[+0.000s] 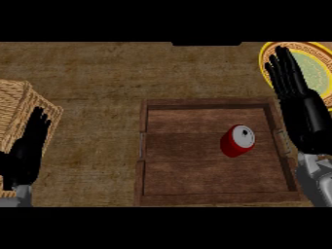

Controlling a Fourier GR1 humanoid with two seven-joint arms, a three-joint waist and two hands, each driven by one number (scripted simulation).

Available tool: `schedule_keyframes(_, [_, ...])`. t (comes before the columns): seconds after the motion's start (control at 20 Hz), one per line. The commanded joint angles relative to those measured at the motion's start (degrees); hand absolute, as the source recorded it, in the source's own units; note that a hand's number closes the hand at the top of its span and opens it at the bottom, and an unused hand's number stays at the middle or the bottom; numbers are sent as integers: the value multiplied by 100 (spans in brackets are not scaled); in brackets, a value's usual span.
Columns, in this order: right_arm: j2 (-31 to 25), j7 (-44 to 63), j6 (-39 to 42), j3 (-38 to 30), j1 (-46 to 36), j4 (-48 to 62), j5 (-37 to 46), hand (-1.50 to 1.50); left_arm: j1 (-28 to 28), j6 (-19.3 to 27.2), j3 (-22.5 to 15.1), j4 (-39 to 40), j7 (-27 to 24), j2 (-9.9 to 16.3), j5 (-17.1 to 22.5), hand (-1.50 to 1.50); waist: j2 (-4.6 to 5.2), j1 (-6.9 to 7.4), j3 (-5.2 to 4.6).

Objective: Pick the can from the tray and place it in the plate

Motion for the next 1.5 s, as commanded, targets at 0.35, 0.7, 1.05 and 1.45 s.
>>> schedule_keyframes(0.35, [-1804, -248, 1883, -630, -1636, 1511, 342, 150, 14, -420, -1088, 24, 1090, -634, -31, 0, 56, 361, 97])
schedule_keyframes(0.7, [-1151, -2283, 3210, -1313, -1619, 3474, -654, -150, -259, -260, -980, 65, 1667, -710, -41, 0, -65, 224, 102])
schedule_keyframes(1.05, [-2224, -2610, 4247, -972, -2272, 4222, 344, -150, 35, -325, -1106, -328, 1800, -737, -75, 0, -73, 296, 95])
schedule_keyframes(1.45, [-2644, -2153, 4918, 149, -2281, 3019, 1479, -150, -223, -335, -854, 1, 1785, -732, -81, 0, -114, 110, 85])
